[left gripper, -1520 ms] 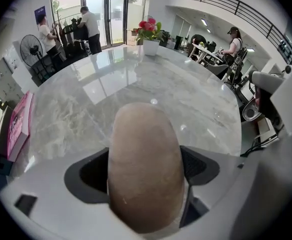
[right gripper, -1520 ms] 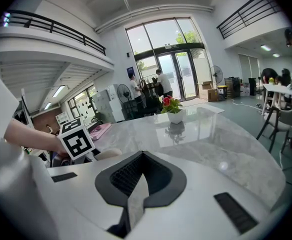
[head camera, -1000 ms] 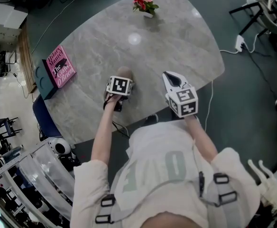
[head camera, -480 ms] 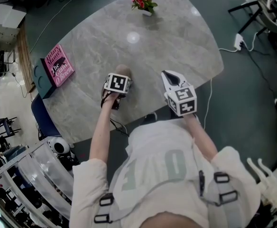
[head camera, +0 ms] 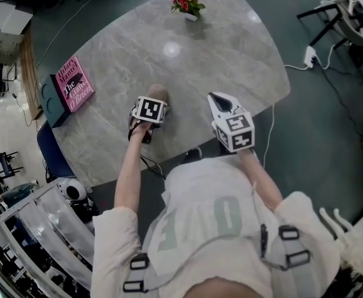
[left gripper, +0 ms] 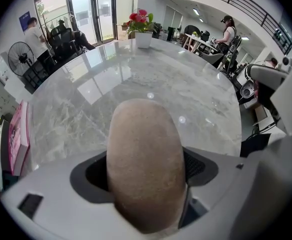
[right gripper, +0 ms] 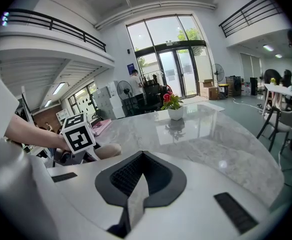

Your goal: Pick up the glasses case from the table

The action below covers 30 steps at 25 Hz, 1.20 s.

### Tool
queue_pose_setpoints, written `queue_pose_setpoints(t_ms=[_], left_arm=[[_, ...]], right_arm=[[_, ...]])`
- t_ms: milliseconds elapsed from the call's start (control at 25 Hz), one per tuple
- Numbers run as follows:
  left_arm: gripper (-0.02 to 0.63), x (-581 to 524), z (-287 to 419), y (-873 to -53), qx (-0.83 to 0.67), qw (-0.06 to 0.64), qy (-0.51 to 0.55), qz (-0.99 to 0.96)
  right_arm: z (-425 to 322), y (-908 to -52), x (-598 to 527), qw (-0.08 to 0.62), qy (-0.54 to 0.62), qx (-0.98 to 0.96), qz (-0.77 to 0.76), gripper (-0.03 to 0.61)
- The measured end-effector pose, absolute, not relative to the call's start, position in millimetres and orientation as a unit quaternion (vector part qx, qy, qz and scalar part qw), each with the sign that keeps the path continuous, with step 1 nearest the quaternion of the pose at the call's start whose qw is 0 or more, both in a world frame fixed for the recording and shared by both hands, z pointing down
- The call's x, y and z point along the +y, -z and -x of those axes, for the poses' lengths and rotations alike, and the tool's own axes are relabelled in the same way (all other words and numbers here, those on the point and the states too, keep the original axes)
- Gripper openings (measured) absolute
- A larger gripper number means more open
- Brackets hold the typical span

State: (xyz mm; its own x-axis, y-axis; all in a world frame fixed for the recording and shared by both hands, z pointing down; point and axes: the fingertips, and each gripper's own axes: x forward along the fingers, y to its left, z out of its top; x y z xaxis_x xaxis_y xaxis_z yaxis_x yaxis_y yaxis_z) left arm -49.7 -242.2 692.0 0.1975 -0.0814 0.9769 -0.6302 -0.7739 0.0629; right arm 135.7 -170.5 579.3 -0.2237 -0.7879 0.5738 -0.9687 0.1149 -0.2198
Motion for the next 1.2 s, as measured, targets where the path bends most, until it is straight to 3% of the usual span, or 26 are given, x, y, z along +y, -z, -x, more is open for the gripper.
queue_pose_setpoints(t_ms=[320,1200], left_arm=[[0.399,-260,47,-665,-0.271,0.249,-0.541,-0.756],[0.399,-350,100,-516,-0.456,0.178,-0.366,-0.791]], right_arm=[[-126,-566,-185,0.159,-0.271,-0.745,-0.589,0.002],[-79,-526,-236,0.171,-0.21,-0.802,-0.532,0.001]])
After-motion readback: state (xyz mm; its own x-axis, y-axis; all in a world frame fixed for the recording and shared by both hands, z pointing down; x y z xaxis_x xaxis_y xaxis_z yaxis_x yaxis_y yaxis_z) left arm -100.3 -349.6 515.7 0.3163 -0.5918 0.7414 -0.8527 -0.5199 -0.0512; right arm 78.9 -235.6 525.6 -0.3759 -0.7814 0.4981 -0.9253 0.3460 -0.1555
